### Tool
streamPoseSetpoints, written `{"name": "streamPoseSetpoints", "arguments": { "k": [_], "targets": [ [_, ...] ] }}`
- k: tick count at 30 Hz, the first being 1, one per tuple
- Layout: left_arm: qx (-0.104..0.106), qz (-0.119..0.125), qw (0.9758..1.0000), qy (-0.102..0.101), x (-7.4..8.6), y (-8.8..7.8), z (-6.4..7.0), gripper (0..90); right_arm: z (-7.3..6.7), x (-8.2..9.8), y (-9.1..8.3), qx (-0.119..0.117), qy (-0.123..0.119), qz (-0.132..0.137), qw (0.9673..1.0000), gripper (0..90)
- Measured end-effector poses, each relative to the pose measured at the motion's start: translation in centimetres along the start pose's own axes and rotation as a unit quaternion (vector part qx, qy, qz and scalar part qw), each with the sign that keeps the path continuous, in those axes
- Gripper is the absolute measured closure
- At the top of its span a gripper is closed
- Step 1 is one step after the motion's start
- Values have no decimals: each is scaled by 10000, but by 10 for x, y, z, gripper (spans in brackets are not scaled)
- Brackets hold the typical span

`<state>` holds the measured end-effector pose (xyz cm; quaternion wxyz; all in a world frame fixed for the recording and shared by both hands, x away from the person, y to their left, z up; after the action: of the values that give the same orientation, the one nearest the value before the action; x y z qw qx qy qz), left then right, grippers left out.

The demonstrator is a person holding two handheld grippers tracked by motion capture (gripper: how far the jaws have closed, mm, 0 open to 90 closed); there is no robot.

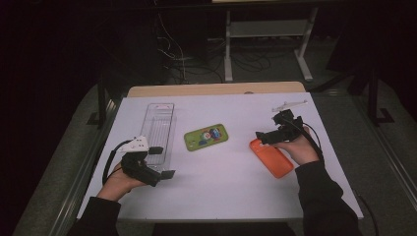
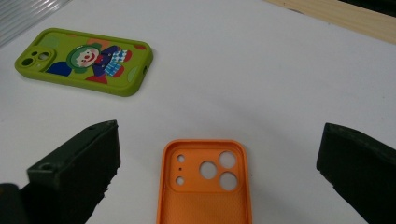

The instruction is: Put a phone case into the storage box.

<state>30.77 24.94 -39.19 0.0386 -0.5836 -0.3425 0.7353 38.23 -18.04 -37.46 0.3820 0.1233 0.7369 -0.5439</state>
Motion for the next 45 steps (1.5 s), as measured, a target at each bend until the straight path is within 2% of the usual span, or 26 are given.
{"name": "streamPoseSetpoints", "arguments": {
  "k": [10,23,34,45],
  "targets": [
    [3,25,10000,-15,0,0,0,0,2,8,3,-30,18,-184,9998,0],
    [-15,52,10000,-25,0,0,0,0,6,17,5,11,24,-231,9997,0],
    [-17,83,10000,-18,0,-1,-1,0,8,31,10,43,39,-414,9991,0],
    [-9,92,10000,-31,0,-1,-1,0,6,41,22,127,-108,-696,9974,0]
  ]
}}
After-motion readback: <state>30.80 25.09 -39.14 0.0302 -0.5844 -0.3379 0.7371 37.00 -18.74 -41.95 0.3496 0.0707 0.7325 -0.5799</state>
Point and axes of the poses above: each handheld gripper's, and its own axes: y roughly forward along the jaws, x roughly out of its underside, z roughly to its right, the point moved 1 cm from there along y, roughly forward along the jaws, and after that the axes turned 5 degrees about y, right-handed, at the moved point
